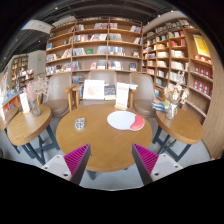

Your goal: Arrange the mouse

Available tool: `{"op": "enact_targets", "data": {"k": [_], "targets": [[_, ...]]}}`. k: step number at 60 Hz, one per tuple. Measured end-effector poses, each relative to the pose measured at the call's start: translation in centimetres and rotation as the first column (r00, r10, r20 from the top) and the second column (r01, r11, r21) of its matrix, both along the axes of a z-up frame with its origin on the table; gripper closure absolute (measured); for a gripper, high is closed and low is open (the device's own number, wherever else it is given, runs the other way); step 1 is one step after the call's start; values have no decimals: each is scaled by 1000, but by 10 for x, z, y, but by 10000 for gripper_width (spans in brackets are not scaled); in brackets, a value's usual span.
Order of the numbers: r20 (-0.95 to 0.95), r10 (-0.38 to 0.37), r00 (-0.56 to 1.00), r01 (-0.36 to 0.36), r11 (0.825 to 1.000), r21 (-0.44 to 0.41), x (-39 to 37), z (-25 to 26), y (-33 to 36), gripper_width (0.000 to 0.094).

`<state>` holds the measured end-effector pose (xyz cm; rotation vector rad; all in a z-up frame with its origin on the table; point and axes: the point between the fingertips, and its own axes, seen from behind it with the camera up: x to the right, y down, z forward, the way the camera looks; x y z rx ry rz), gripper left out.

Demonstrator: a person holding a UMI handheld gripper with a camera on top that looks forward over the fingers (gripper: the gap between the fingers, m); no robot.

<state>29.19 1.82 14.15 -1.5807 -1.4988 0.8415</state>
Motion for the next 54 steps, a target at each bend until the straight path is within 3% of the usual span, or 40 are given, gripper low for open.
{"op": "enact_targets", "data": {"k": [33, 54], "targets": [[76, 135, 988, -135, 991, -2, -88, -73, -127, 83], [92, 163, 982, -162, 987, -20, -183, -118, -173, 84]]}}
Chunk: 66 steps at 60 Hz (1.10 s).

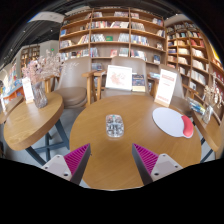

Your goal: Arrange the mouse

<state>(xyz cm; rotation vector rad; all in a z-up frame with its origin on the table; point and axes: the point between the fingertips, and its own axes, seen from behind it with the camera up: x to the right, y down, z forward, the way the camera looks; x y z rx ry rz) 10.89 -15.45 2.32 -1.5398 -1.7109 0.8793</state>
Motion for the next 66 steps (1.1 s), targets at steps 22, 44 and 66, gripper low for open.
{"op": "enact_targets", "data": {"k": [22, 44, 66], "targets": [[37, -35, 999, 36, 999, -30, -105, -35, -2, 87], [43, -36, 998, 37, 999, -33, -143, -36, -4, 121], [-44, -47, 998, 45, 998, -53, -147, 44, 38, 543]]}}
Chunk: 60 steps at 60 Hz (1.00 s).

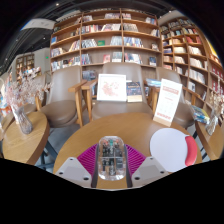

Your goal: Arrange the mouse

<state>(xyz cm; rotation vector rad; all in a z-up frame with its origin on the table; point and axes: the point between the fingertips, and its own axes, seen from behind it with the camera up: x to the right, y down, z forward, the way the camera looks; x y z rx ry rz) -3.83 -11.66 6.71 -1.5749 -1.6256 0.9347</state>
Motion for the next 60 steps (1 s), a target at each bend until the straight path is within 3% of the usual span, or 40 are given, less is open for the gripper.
{"op": "enact_targets", "data": {"k": [7, 12, 23, 30, 47, 56, 58, 60], "targets": [[-72, -40, 997, 41, 999, 3, -14, 52, 65, 542], [-113, -91, 989, 98, 994, 53, -27, 69, 129, 543], [-57, -215, 975, 219, 974, 63, -47, 30, 237, 543], [-11, -224, 974, 225, 973, 59, -57, -6, 261, 544], [52, -164, 985, 161, 985, 59, -62, -69, 259, 525], [46, -166, 985, 164, 985, 56, -62, -76, 256, 439], [45, -175, 984, 172, 983, 61, -63, -75, 258, 378], [41, -185, 982, 182, 981, 72, -63, -74, 261, 254]]}}
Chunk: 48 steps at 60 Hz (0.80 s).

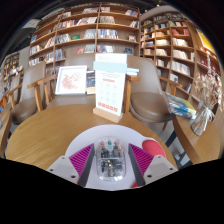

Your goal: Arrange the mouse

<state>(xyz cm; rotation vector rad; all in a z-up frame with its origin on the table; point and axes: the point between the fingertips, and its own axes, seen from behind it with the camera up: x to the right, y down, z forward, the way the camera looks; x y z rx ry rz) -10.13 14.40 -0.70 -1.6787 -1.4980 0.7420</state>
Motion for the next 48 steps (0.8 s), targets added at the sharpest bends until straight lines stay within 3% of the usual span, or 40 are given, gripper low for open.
{"op": "enact_targets", "data": {"k": [3, 13, 20, 42, 48], "targets": [[-2, -10, 1000, 10, 1000, 22, 2, 3, 3, 68], [-22, -13, 1000, 13, 1000, -9, 34, 36, -6, 93], [-54, -1, 999, 2, 1000, 20, 83, 77, -18, 88], [-84, 51, 995, -48, 998, 33, 296, 141, -79, 84], [-92, 33, 995, -29, 999, 38, 344, 149, -85, 84]]}}
